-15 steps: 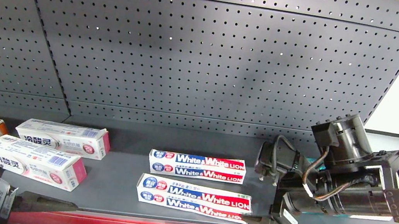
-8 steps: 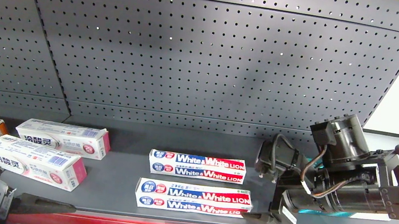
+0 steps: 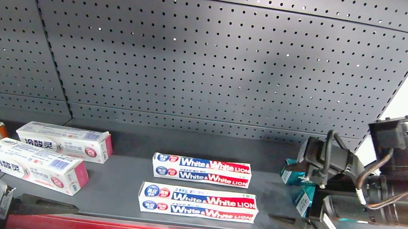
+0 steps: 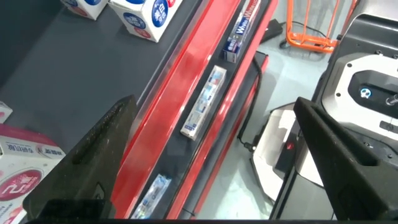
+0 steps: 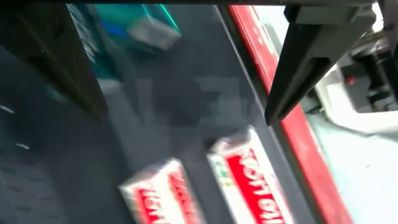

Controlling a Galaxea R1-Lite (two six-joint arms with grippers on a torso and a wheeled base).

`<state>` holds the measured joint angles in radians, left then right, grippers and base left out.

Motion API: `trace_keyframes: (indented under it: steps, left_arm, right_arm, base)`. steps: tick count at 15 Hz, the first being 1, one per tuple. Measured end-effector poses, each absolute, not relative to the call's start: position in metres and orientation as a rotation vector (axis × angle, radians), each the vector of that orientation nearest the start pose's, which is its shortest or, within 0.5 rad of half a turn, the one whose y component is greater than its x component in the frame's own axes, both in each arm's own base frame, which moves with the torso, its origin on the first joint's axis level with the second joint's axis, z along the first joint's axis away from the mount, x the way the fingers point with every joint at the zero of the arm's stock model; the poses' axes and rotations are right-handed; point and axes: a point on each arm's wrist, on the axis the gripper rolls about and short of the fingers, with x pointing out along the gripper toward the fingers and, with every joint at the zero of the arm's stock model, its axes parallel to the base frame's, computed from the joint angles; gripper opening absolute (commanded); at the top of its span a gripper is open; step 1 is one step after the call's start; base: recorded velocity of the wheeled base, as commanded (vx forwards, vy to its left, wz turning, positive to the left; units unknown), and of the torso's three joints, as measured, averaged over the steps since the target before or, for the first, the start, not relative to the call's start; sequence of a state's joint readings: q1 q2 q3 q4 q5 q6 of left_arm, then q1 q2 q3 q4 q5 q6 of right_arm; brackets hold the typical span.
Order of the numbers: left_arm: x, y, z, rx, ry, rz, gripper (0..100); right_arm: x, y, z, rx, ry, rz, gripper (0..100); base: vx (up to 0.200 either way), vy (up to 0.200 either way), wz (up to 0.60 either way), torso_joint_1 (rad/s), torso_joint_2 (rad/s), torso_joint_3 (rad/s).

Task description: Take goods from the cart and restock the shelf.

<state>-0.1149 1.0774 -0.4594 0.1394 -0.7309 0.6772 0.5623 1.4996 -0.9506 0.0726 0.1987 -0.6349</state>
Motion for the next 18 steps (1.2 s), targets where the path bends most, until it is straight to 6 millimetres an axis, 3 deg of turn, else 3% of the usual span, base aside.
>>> trace_keyframes:
  steps: [4,7,12,18]
  left_arm:
    - [0.112,-0.028,0.161,0.385,0.419,-0.982,100]
    - [0.110,-0.027,0.160,0.380,0.421,-0.978,100]
    - [0.106,-0.027,0.158,0.379,0.421,-0.977,100]
    - [0.100,-0.026,0.154,0.364,0.429,-0.974,100]
  right_arm:
    - [0.204,0.119,0.224,-0.681,0.344,0.851,100]
    - [0.204,0.117,0.222,-0.681,0.351,0.845,100]
    - [0.214,0.122,0.205,-0.692,0.420,0.861,100]
    - [0.241,0.143,0.190,-0.709,0.454,0.873,100]
  base:
    - [0.000,0.000,0.00,0.000,0.00,0.000]
    - [0.000,0.000,0.00,0.000,0.00,0.000]
    - [0.000,0.000,0.00,0.000,0.00,0.000]
    - [0.000,0.000,0.00,0.000,0.00,0.000]
